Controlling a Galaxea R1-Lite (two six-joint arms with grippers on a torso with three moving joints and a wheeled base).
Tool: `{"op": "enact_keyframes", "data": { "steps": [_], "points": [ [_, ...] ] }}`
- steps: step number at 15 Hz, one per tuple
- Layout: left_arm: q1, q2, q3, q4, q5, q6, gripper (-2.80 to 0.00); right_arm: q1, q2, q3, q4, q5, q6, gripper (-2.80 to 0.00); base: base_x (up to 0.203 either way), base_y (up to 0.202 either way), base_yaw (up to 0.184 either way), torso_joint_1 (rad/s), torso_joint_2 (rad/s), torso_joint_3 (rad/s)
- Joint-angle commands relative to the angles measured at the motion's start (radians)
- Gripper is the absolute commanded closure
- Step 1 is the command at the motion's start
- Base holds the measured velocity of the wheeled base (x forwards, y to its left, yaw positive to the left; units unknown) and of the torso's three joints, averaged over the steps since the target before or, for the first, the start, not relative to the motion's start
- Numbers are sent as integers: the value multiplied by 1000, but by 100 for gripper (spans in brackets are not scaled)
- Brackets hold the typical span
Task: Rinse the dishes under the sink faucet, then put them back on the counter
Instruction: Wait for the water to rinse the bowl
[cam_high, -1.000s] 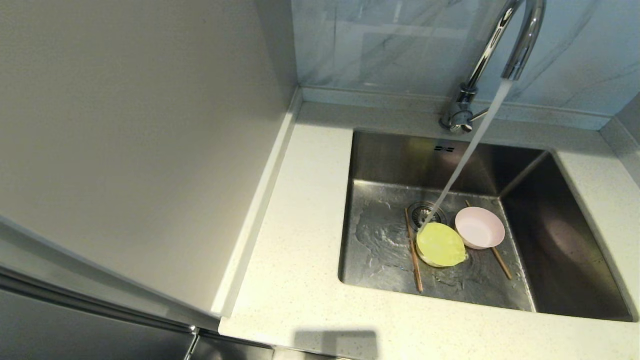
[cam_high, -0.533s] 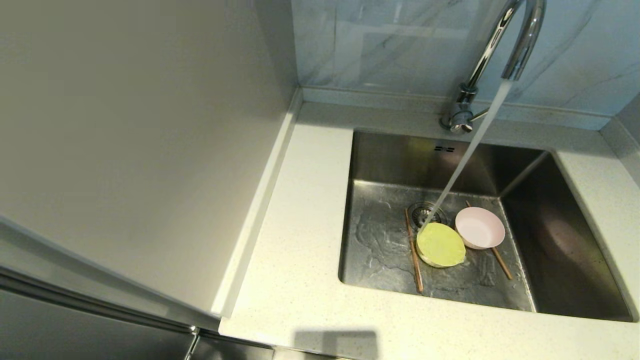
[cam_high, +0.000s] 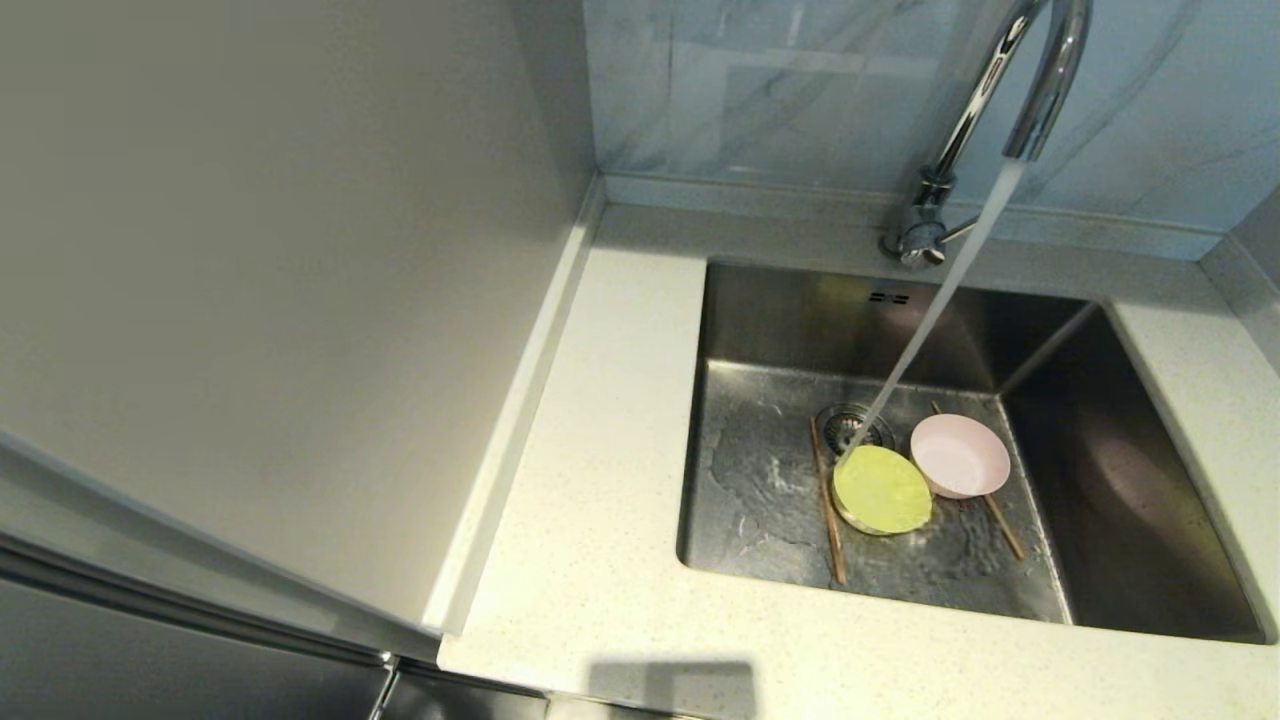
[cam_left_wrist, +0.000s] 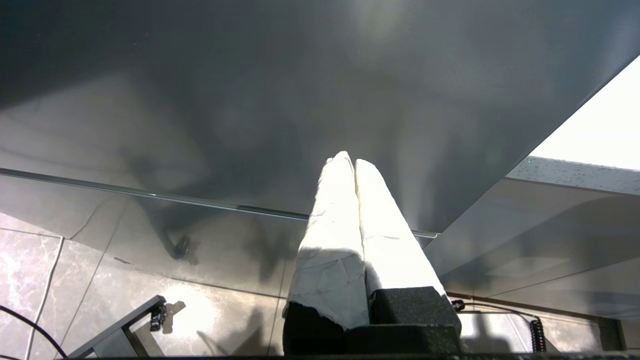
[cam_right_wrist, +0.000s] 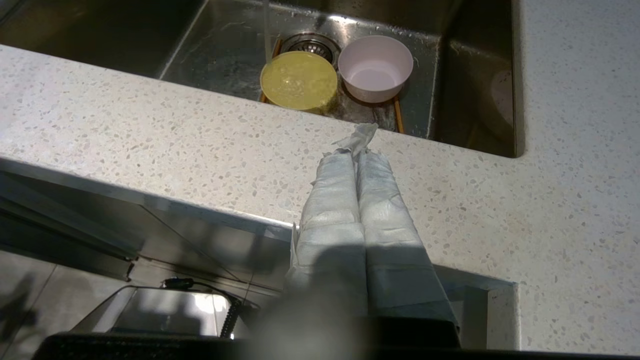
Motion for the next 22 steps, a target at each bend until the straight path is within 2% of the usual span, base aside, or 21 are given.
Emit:
{"op": "enact_keyframes", "data": {
  "steps": [1,22],
  "points": [
    [0,-3,0,0,0,0,0,0,3,0,1,1,-1,0,0,0,0,0,0,0],
    [0,-3,0,0,0,0,0,0,3,0,1,1,0,0,0,0,0,0,0,0]
  ]
}}
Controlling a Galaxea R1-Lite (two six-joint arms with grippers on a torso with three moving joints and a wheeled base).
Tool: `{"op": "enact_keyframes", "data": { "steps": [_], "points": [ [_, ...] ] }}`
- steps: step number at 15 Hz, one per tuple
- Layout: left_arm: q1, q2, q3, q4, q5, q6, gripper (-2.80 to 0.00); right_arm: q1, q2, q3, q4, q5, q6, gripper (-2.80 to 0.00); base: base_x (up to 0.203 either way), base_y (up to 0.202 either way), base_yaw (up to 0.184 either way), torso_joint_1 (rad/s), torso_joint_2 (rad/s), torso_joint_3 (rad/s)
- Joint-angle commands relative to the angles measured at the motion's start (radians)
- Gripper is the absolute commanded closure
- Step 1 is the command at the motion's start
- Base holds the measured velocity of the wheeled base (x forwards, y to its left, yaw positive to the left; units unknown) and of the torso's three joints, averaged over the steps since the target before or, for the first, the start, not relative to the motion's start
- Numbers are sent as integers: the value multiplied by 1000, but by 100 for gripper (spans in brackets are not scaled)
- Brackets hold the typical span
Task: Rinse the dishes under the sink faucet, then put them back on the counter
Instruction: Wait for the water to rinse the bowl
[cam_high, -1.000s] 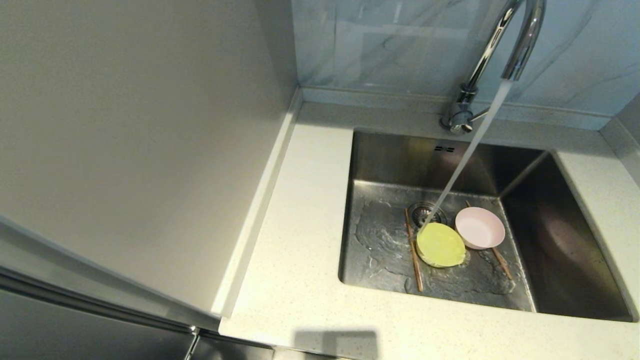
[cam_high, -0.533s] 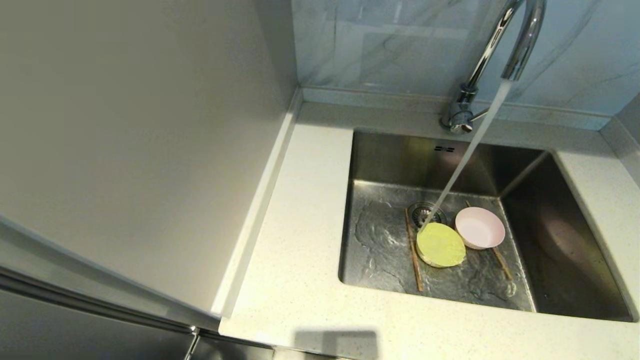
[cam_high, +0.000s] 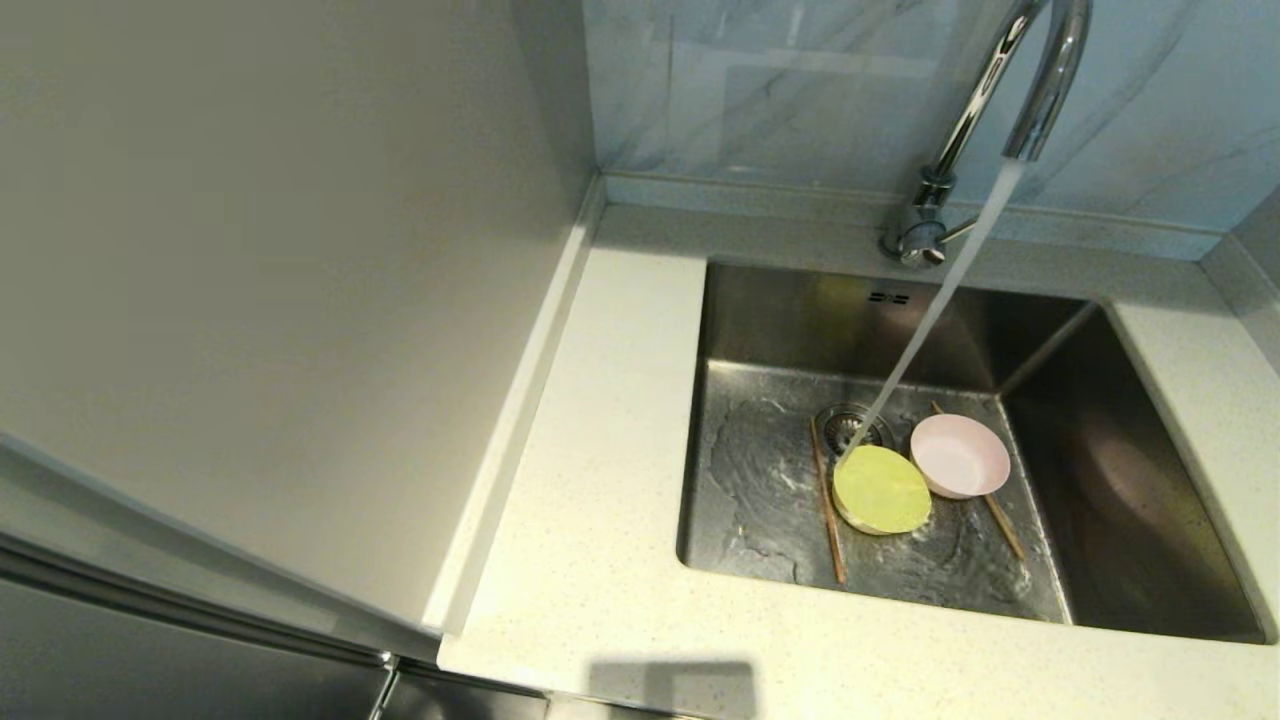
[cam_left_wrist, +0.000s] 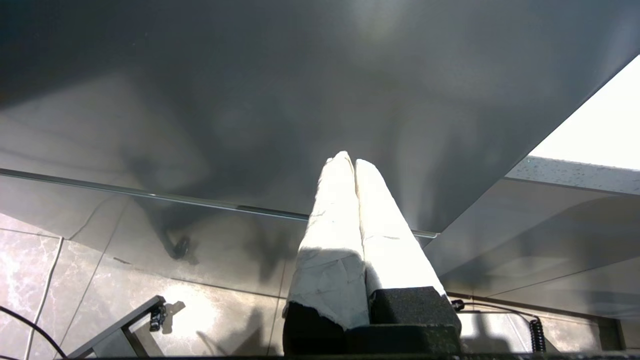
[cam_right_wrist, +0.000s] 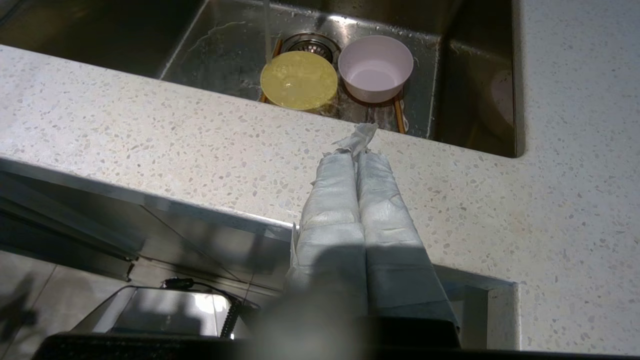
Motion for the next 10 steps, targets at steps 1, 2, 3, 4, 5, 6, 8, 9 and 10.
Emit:
{"op": "enact_keyframes", "data": {
  "steps": [1,2,3,4,5,6,8,9,10],
  "points": [
    [0,-3,0,-1,0,0,0,0,2,0,0,1,-1,0,0,0,0,0,0,0],
    [0,-3,0,-1,0,0,0,0,2,0,0,1,-1,0,0,0,0,0,0,0],
    [0,-3,0,-1,0,0,0,0,2,0,0,1,-2,0,0,0,0,0,0,0],
    [0,-3,0,-1,0,0,0,0,2,0,0,1,-2,0,0,0,0,0,0,0],
    [0,-3,0,-1,0,0,0,0,2,0,0,1,-2,0,0,0,0,0,0,0],
    [0,-3,0,-1,0,0,0,0,2,0,0,1,-2,0,0,0,0,0,0,0],
    [0,-3,0,-1,0,0,0,0,2,0,0,1,-2,0,0,0,0,0,0,0],
    [0,-3,0,-1,0,0,0,0,2,0,0,1,-2,0,0,0,0,0,0,0],
    [0,-3,0,-1,0,0,0,0,2,0,0,1,-2,0,0,0,0,0,0,0]
  ]
}}
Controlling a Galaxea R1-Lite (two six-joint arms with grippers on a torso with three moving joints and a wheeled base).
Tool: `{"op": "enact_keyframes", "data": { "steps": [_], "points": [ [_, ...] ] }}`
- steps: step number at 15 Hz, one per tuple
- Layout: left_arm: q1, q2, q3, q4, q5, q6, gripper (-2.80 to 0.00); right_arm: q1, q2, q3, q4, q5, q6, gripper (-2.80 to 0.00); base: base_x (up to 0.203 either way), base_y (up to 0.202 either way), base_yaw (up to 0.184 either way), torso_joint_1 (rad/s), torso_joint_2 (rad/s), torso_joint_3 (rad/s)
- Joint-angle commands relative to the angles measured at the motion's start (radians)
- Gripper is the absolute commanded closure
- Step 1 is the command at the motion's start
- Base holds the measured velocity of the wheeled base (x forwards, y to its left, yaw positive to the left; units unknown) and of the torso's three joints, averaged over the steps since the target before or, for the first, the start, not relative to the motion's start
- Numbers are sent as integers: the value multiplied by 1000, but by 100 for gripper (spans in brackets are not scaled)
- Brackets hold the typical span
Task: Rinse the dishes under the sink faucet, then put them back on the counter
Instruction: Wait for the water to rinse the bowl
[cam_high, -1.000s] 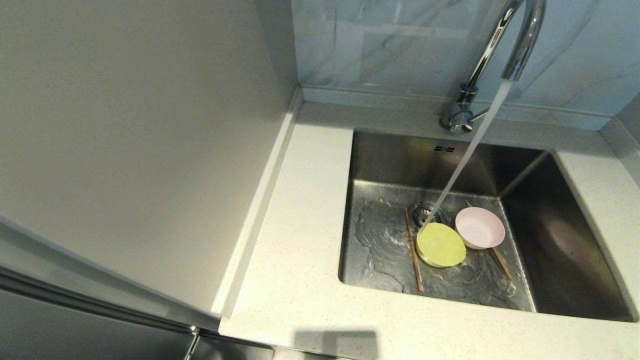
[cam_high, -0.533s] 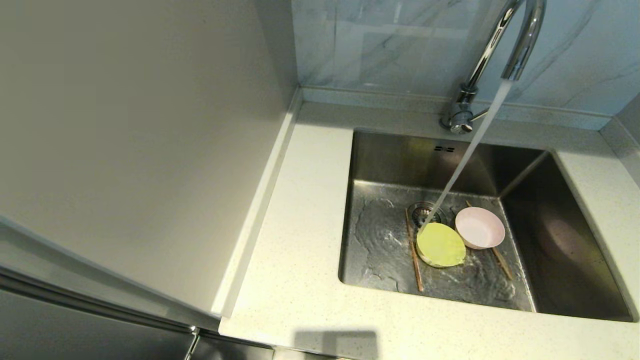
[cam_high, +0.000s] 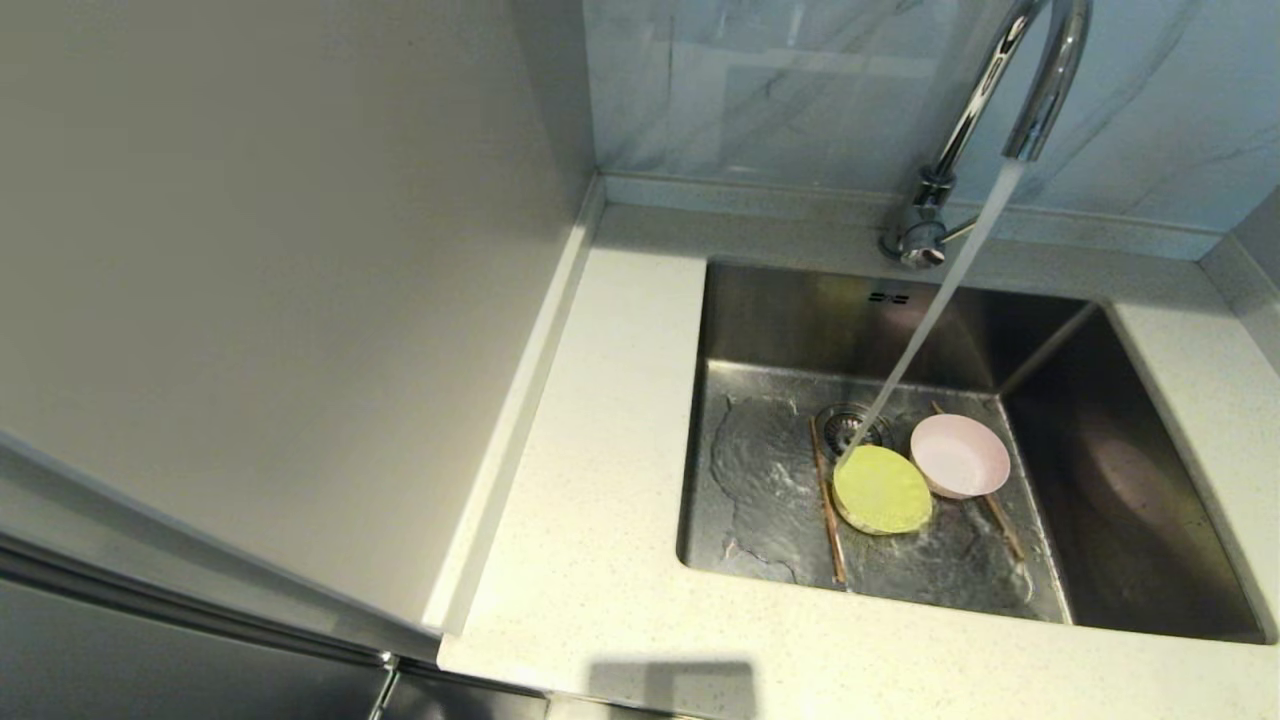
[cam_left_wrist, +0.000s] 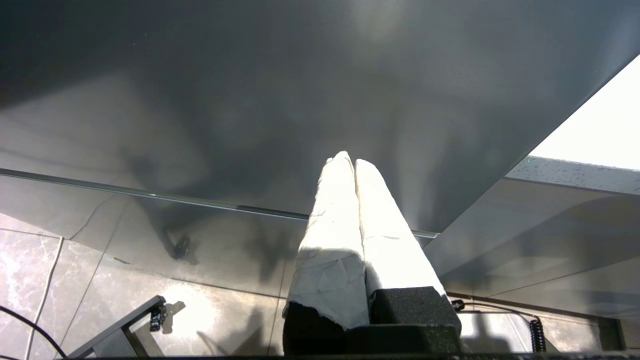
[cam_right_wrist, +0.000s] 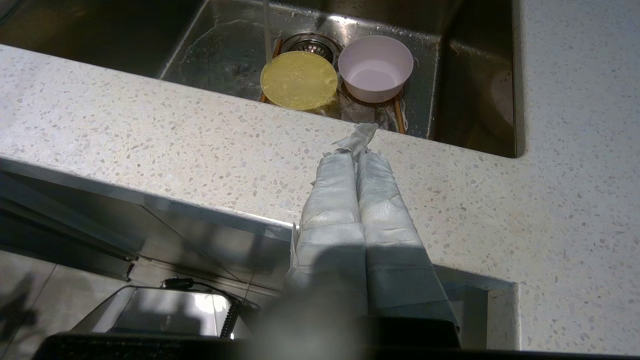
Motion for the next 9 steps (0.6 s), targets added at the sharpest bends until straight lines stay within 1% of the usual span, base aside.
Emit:
{"op": "enact_keyframes", "data": {
  "steps": [1,4,7,9],
  "points": [
    [0,-3,0,0,0,0,0,0,2,0,0,2,-6,0,0,0,0,0,0,0],
    [0,-3,0,0,0,0,0,0,45,0,-1,3,-45,0,0,0,0,0,0,0],
    [0,-3,0,0,0,0,0,0,170,0,1,3,-50,0,0,0,0,0,0,0],
    [0,-3,0,0,0,0,0,0,216,-1,-28,4,-51,0,0,0,0,0,0,0]
  ]
}}
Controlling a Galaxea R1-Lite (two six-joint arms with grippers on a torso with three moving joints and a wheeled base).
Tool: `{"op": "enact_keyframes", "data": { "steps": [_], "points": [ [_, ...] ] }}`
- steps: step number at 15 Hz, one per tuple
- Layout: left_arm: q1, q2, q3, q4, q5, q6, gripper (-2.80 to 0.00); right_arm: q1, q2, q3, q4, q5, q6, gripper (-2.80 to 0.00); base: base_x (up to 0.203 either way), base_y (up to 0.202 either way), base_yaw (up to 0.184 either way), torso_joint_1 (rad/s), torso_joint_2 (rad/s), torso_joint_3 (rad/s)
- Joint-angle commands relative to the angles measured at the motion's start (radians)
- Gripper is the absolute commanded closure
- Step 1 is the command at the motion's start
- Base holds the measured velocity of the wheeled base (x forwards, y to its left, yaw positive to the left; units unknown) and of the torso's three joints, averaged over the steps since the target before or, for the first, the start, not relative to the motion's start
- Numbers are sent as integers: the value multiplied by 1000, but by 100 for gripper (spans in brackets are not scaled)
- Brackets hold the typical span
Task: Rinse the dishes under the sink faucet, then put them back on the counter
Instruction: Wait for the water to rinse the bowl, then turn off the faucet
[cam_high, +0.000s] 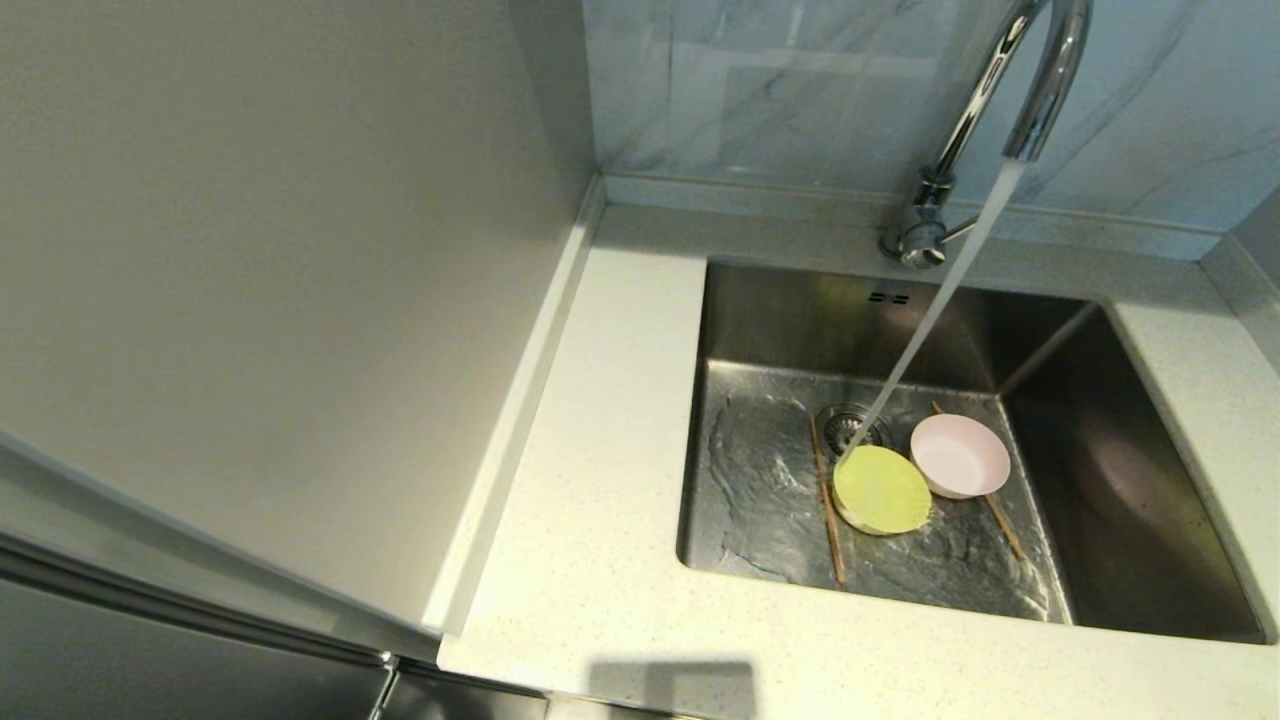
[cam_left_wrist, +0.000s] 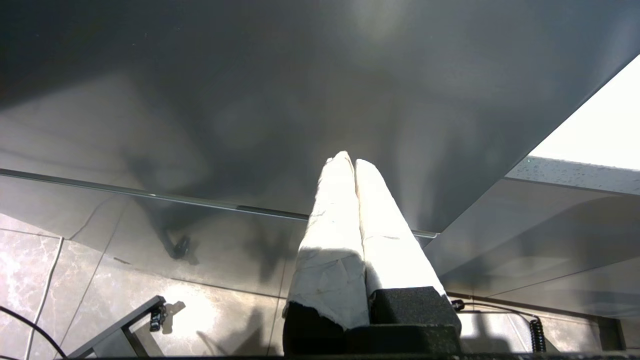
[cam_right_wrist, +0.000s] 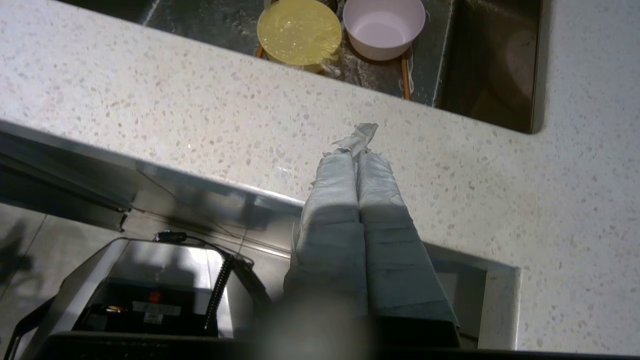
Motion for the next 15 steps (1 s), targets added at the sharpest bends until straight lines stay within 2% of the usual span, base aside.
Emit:
{"op": "enact_keyframes", "data": {
  "steps": [1,5,9,11,15],
  "points": [
    [0,-3,0,0,1,0,0,0,86,-3,-53,4,0,0,0,0,0,0,0,0],
    [0,-3,0,0,1,0,0,0,152,-46,-91,10,15,0,0,0,0,0,0,0],
    [0,-3,0,0,1,0,0,-2,321,-208,-60,13,68,0,0,0,0,0,0,0],
    [0,-3,0,0,1,0,0,-5,464,-382,29,16,130,0,0,0,0,0,0,0],
    [0,-3,0,0,1,0,0,-37,775,-760,243,22,326,0,0,0,0,0,0,0]
  ]
}}
